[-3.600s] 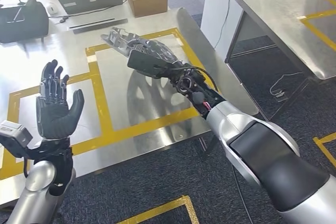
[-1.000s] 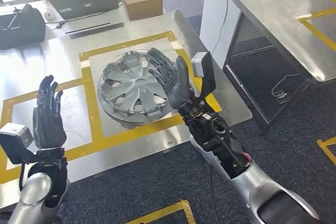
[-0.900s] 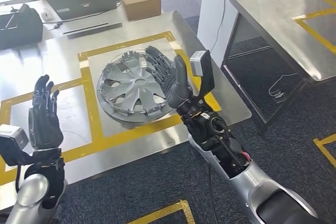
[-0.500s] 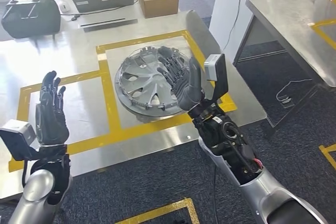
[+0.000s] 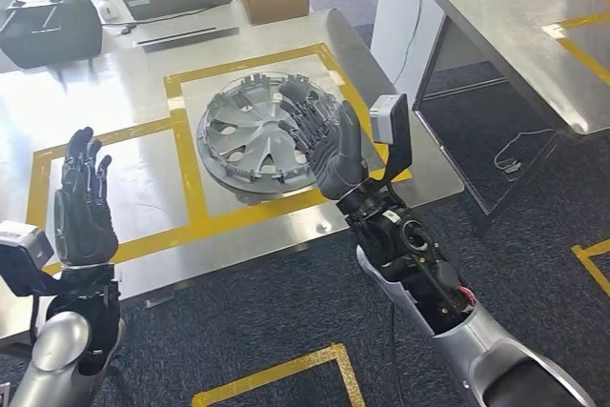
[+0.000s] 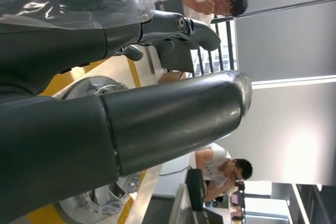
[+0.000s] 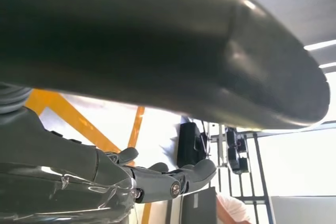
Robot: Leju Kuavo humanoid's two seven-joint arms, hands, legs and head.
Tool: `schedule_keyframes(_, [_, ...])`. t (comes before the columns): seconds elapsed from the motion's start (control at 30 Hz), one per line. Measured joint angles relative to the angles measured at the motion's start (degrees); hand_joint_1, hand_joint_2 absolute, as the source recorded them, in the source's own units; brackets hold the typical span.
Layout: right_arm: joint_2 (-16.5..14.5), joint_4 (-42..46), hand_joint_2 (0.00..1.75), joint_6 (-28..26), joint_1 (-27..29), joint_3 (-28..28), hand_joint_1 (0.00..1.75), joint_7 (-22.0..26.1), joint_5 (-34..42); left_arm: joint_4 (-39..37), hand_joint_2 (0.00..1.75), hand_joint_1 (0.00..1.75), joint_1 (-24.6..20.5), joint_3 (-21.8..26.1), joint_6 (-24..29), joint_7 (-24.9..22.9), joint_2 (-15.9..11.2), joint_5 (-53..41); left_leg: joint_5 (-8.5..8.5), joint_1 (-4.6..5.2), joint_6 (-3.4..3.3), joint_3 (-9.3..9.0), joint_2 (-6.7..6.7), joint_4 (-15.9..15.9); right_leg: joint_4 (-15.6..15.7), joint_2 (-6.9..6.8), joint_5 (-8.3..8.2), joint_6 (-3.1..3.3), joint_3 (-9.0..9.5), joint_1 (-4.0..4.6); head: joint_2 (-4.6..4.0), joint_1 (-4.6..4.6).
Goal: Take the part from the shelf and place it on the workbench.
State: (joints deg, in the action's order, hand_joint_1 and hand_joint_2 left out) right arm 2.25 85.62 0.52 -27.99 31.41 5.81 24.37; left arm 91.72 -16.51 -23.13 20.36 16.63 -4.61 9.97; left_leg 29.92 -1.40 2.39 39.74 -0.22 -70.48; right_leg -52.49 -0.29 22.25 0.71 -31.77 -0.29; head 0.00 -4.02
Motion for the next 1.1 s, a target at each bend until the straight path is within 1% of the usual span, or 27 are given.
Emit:
schedule_keyframes(0.07, [0.1, 0.2, 0.0, 0.0, 0.0, 0.0, 0.0, -0.1, 0.0, 0.0, 0.0, 0.0, -0.2, 0.0, -0.1, 0.0, 0.0, 0.0, -2.74, -0.59, 0.72, -5.3, 0.04, 7.6, -0.9, 0.03, -0.41, -0.55, -1.31, -0.23, 0.0, 0.43])
schedule_keyframes(0.1, [0.1, 0.4, 0.0, 0.0, 0.0, 0.0, 0.0, -0.1, 0.0, 0.1, 0.0, 0.0, -0.3, 0.0, -0.2, -0.1, 0.0, 0.0, -3.34, -0.63, 0.74, -7.51, -0.13, 11.2, -1.4, 0.07, -0.57, -0.91, -1.94, -0.25, 0.0, 0.7])
schedule_keyframes(0.13, [0.1, 0.6, 0.0, 0.0, 0.0, 0.0, 0.0, -0.1, 0.0, 0.1, 0.0, 0.0, -0.4, 0.0, -0.3, -0.1, 0.0, 0.0, -3.42, -0.64, 0.59, -8.82, -0.24, 13.6, -1.8, 0.14, -0.78, -1.29, -2.46, -0.21, -0.01, 0.78])
schedule_keyframes(0.17, [0.1, 0.8, 0.0, 0.0, 0.0, 0.0, 0.0, -0.2, 0.0, 0.1, 0.0, 0.0, -0.4, 0.0, -0.3, -0.2, 0.0, 0.0, -3.23, -0.46, 0.21, -9.19, -0.37, 14.7, -2.0, 0.23, -1.08, -1.71, -2.88, -0.18, -0.01, 0.8])
schedule_keyframes(0.23, [0.2, 0.9, 0.0, -0.1, 0.3, -0.1, 0.0, -0.3, 0.0, 0.1, 0.0, 0.0, -0.5, 0.0, -0.3, -0.5, 0.0, -0.1, -3.75, -0.15, -1.07, -8.63, -0.33, 14.9, -2.2, 0.37, -1.54, -2.51, -3.32, -0.44, -0.01, 0.55])
schedule_keyframes(0.27, [0.3, 0.9, 0.0, -0.1, 0.4, -0.1, 0.0, -0.3, 0.0, 0.1, 0.0, 0.0, -0.6, 0.0, -0.3, -0.6, 0.0, -0.1, -4.14, -0.03, -1.76, -8.28, -0.25, 14.9, -2.7, 0.38, -0.8, -2.83, -3.72, -0.62, 0.0, 0.52])
schedule_keyframes(0.3, [0.4, 0.9, 0.0, -0.1, 0.6, -0.1, 0.0, -0.4, 0.0, 0.2, 0.0, 0.0, -0.6, 0.0, -0.3, -0.7, 0.0, -0.1, -4.62, 0.02, -2.48, -7.84, -0.14, 15.0, -4.4, 0.37, 1.01, -3.06, -4.39, -0.75, 0.0, 0.38])
schedule_keyframes(0.33, [0.5, 0.9, 0.0, -0.1, 0.7, -0.1, 0.0, -0.5, 0.0, 0.2, 0.0, 0.0, -0.7, 0.0, -0.3, -0.7, 0.0, -0.2, -5.11, 0.07, -3.08, -7.3, -0.04, 15.1, -7.4, 0.36, 3.74, -3.19, -5.39, -0.82, 0.0, 0.16])
schedule_keyframes(0.4, [0.6, 0.9, 0.0, -0.1, 0.8, -0.1, 0.0, -0.5, 0.0, 0.2, 0.0, 0.0, -0.8, 0.0, -0.2, -0.8, 0.0, -0.2, -6.11, 0.38, -3.74, -6.02, 0.06, 15.1, -15.8, 0.36, 9.4, -3.27, -7.62, -0.77, -0.01, -0.44])
schedule_keyframes(0.43, [0.6, 0.9, 0.0, -0.1, 0.9, -0.2, 0.0, -0.5, 0.0, 0.2, 0.0, 0.0, -0.7, 0.0, -0.2, -0.8, 0.0, -0.2, -6.63, 0.55, -3.84, -5.35, 0.08, 15.1, -19.1, 0.38, 10.79, -3.21, -8.12, -0.72, -0.01, -0.61])
schedule_keyframes(0.47, [0.7, 0.9, 0.0, -0.1, 1.1, -0.2, 0.0, -0.5, 0.0, 0.2, 0.0, 0.0, -0.7, 0.0, -0.2, -0.8, 0.0, -0.2, -7.14, 0.7, -3.87, -4.68, 0.08, 15.0, -20.6, 0.38, 10.86, -3.06, -7.74, -0.64, -0.01, -0.69])
schedule_keyframes(0.5, [0.7, 0.9, 0.0, -0.1, 1.2, -0.2, 0.0, -0.5, 0.0, 0.2, 0.0, 0.0, -0.7, 0.0, -0.2, -0.8, 0.0, -0.2, -7.65, 0.81, -3.84, -4.04, 0.07, 15.0, -19.8, 0.38, 9.75, -2.81, -6.26, -0.49, -0.01, -0.74])
schedule_keyframes(0.57, [0.7, 0.9, 0.0, -0.1, 1.2, -0.2, 0.0, -0.5, -0.1, 0.2, 0.0, 0.0, -0.6, 0.0, -0.2, -0.8, 0.0, -0.2, -8.56, 0.89, -3.64, -3.08, 0.05, 15.0, -12.8, 0.42, 6.79, -2.01, -0.73, 0.02, 0.0, -0.94])
schedule_keyframes(0.63, [0.7, 1.0, 0.0, -0.1, 1.0, -0.3, 0.0, -0.5, -0.1, 0.2, 0.0, 0.0, -0.7, 0.0, -0.2, -0.8, 0.0, -0.2, -9.47, 0.92, -3.15, -2.61, 0.07, 15.1, -4.7, 0.49, 6.23, -1.23, 4.5, 0.61, 0.0, -1.12])
schedule_keyframes(0.67, [0.7, 1.0, 0.0, -0.1, 0.9, -0.3, 0.0, -0.4, -0.1, 0.2, 0.0, 0.0, -0.7, 0.0, -0.2, -0.8, 0.0, -0.2, -9.97, 0.84, -2.82, -2.5, 0.12, 15.2, -2.4, 0.54, 6.49, -0.96, 5.7, 0.84, 0.0, -1.18])
schedule_keyframes(0.7, [0.7, 1.1, 0.0, -0.1, 0.9, -0.4, 0.0, -0.4, -0.1, 0.2, 0.0, 0.0, -0.7, 0.0, -0.2, -0.8, 0.0, -0.2, -10.57, 0.81, -2.45, -2.45, 0.15, 15.5, -1.3, 0.55, 6.44, -0.8, 6.06, 1.01, 0.0, -1.26])
schedule_keyframes(0.73, [0.7, 1.2, 0.0, -0.1, 0.9, -0.4, 0.0, -0.4, -0.1, 0.2, 0.0, 0.0, -0.7, 0.0, -0.2, -0.8, 0.0, -0.2, -11.08, 0.81, -2.08, -2.37, 0.18, 15.9, -0.7, 0.47, 5.88, -0.6, 5.68, 0.89, 0.0, -1.34])
schedule_keyframes(0.77, [0.7, 1.2, 0.0, -0.1, 0.9, -0.5, 0.0, -0.4, -0.1, 0.2, 0.0, 0.0, -0.7, 0.0, -0.1, -0.8, -0.1, -0.2, -10.83, 0.86, -1.79, -2.06, 0.15, 15.8, -0.3, 0.35, 5.05, -0.32, 5.35, 0.73, 0.0, -1.35])
schedule_keyframes(0.8, [0.7, 1.2, 0.0, -0.1, 0.8, -0.5, 0.0, -0.5, -0.1, 0.2, 0.0, 0.0, -0.7, 0.0, -0.1, -0.8, -0.1, -0.1, -9.44, 0.93, -1.52, -1.43, 0.08, 14.8, 0.2, 0.18, 4.17, 0.06, 4.9, 0.53, -0.01, -1.16])
schedule_keyframes(0.83, [0.7, 1.2, 0.0, -0.1, 0.8, -0.5, 0.0, -0.5, -0.1, 0.2, 0.0, 0.0, -0.6, 0.1, 0.0, -0.8, -0.2, -0.1, -6.94, 0.97, -1.28, -0.46, 0.04, 12.5, 0.6, 0.01, 3.28, 0.36, 4.25, 0.31, -0.01, -0.75])
schedule_keyframes(0.9, [0.7, 1.2, 0.0, -0.1, 0.8, -0.5, 0.0, -0.5, -0.1, 0.2, 0.0, 0.0, -0.5, 0.1, 0.1, -0.9, -0.2, -0.1, -1.01, 0.82, -0.84, 1.92, -0.01, 4.6, 0.7, -0.14, 1.81, 0.71, 2.71, 0.31, -0.01, 0.06])
schedule_keyframes(0.93, [0.7, 1.2, 0.0, -0.1, 0.8, -0.5, 0.0, -0.5, -0.1, 0.2, 0.0, 0.0, -0.4, 0.1, 0.1, -0.9, -0.3, -0.1, 0.46, 0.74, -0.63, 2.73, 0.01, 0.8, 0.6, -0.18, 1.14, 0.68, 1.81, 0.32, 0.0, 0.33])
schedule_keyframes(0.97, [0.7, 1.2, 0.0, -0.1, 0.9, -0.5, 0.0, -0.5, -0.1, 0.2, 0.0, 0.0, -0.3, 0.1, 0.2, -1.0, -0.3, 0.0, 0.42, 0.65, -0.46, 2.88, 0.01, -1.7, 0.6, -0.21, 0.47, 0.62, 0.92, 0.32, 0.0, 0.5])
schedule_keyframes(1.0, [0.7, 1.2, 0.0, -0.1, 0.9, -0.5, 0.0, -0.5, -0.1, 0.2, 0.0, 0.0, -0.3, 0.1, 0.2, -1.0, -0.3, 0.0, -0.89, 0.53, -0.33, 2.03, 0.01, -2.2, 0.5, -0.23, -0.17, 0.51, 0.03, 0.3, 0.0, 0.68])
schedule_keyframes(1.03, [0.7, 1.2, 0.0, -0.1, 1.0, -0.5, 0.0, -0.5, -0.1, 0.2, 0.0, 0.0, -0.3, 0.1, 0.2, -1.0, -0.4, 0.0, -2.68, 0.38, -0.25, 0.11, 0.02, -0.6, 0.3, -0.22, -0.74, 0.36, -0.8, 0.28, 0.0, 0.88])
schedule_keyframes(1.07, [0.7, 1.2, 0.0, -0.1, 1.0, -0.5, 0.0, -0.5, -0.1, 0.2, 0.0, 0.0, -0.3, 0.1, 0.2, -1.0, -0.4, 0.0, -4.0, 0.2, -0.18, -2.82, 0.03, 3.0, 0.0, -0.2, -1.21, 0.14, -1.55, 0.27, 0.0, 1.1])
schedule_keyframes(1.1, [0.7, 1.3, 0.0, -0.1, 0.9, -0.5, 0.0, -0.5, -0.1, 0.2, 0.0, 0.0, -0.3, 0.1, 0.2, -1.0, -0.4, 0.0, -4.27, 0.14, -0.17, -6.18, 0.01, 7.7, -0.4, -0.17, -1.56, -0.11, -2.26, 0.33, 0.0, 1.36])
